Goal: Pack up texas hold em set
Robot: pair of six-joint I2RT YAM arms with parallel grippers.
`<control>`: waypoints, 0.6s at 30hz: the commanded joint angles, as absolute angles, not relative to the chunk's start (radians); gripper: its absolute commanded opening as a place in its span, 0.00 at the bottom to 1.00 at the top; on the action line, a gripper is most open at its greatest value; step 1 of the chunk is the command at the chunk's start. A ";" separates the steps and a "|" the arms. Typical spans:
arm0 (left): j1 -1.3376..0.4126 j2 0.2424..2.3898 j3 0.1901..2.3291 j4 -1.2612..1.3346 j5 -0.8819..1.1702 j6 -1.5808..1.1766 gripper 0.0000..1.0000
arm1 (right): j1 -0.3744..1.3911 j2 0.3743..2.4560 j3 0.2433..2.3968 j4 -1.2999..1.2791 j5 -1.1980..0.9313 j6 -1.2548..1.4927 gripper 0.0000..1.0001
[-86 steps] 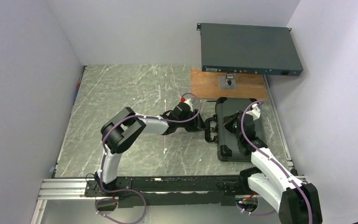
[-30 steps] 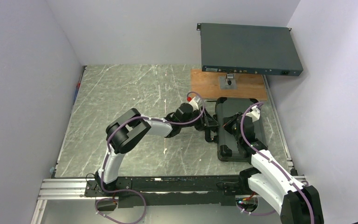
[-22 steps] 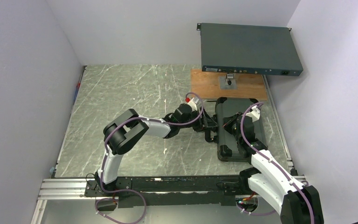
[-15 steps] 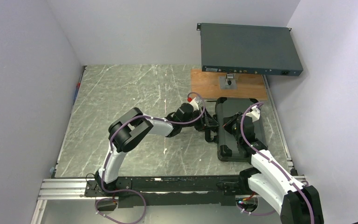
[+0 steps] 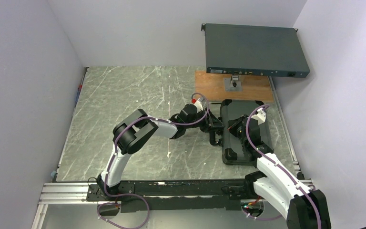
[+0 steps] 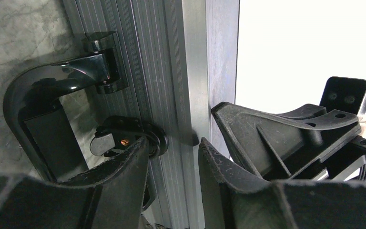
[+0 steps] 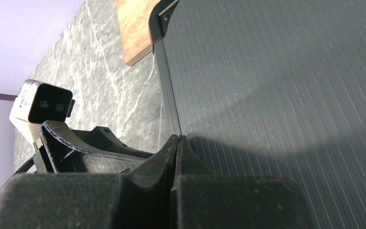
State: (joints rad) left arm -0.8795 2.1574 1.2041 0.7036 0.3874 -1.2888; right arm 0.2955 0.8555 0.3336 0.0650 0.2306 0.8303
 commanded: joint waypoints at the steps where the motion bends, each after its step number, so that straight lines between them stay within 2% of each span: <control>1: -0.942 2.122 1.218 0.907 0.444 -1.369 0.46 | 0.309 0.906 0.278 -0.172 0.189 0.800 0.00; 18: -0.959 2.120 1.188 1.061 0.437 -1.483 0.49 | 0.309 0.908 0.279 -0.173 0.189 0.801 0.00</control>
